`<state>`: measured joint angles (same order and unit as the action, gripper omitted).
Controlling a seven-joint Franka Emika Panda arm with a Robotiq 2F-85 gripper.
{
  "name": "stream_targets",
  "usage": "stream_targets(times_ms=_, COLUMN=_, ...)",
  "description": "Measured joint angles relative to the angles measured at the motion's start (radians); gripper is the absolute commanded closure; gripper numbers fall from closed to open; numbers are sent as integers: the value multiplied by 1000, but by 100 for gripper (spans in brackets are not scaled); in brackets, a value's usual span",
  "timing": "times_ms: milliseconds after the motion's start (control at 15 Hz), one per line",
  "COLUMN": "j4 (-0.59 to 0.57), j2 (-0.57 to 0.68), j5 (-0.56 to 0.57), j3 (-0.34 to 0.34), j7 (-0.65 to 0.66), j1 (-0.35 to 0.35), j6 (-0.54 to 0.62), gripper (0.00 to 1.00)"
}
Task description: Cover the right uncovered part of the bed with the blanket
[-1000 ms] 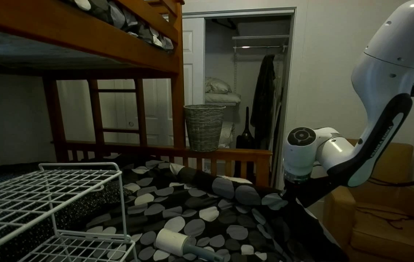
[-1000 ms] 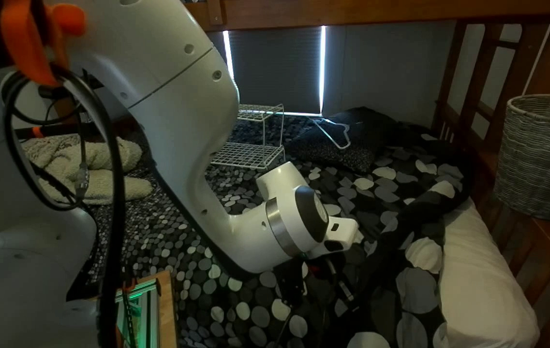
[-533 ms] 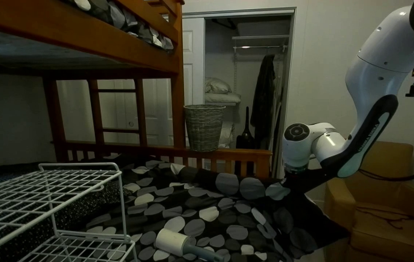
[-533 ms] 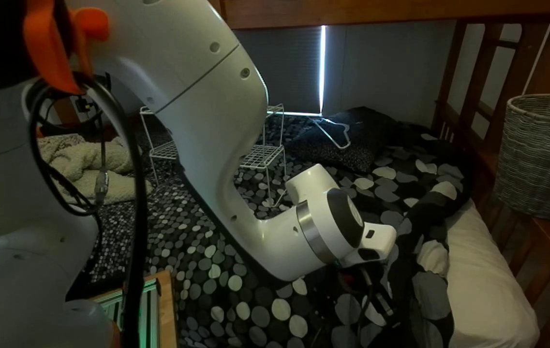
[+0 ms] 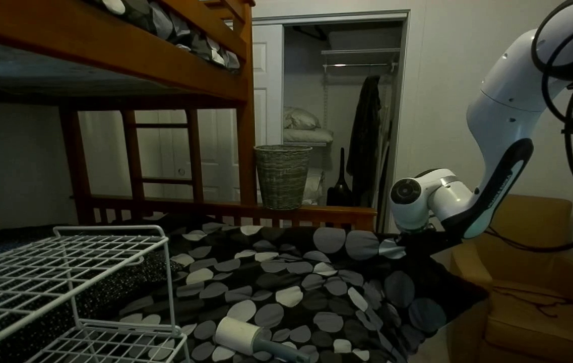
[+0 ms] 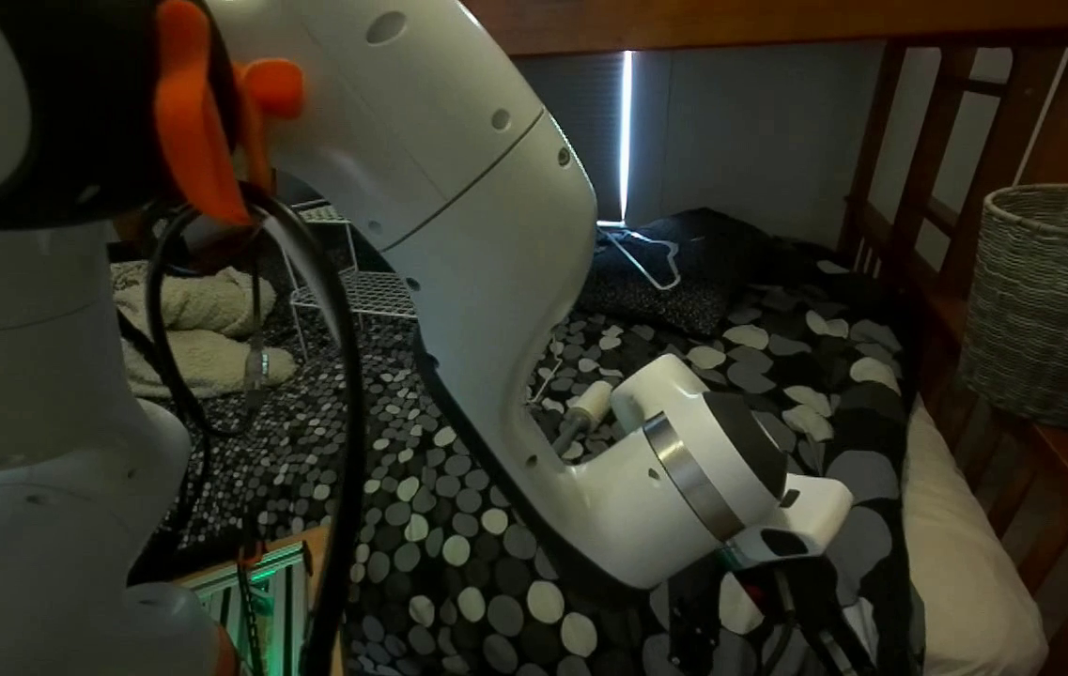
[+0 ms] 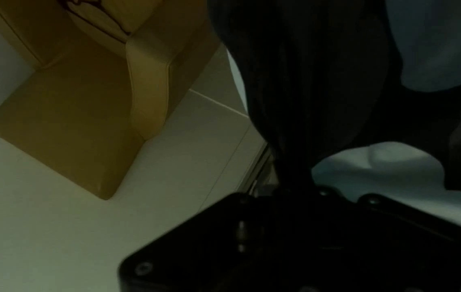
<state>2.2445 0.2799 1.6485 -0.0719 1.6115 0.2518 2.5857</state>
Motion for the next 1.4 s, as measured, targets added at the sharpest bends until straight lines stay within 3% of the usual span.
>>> stream_targets(times_ms=400, j4=-85, j2=86, j5=3, j3=-20, j7=87, j1=-4, j6=-48, gripper=96)
stream_targets(times_ms=1067, j4=-93, j2=91, j5=-2, j3=-21, j7=91, j1=-6, j6=-50, gripper=99)
stream_targets(times_ms=1400, j4=-230, j2=186, j5=-37, j3=-21, j7=156, j1=-17, j6=-156, gripper=99)
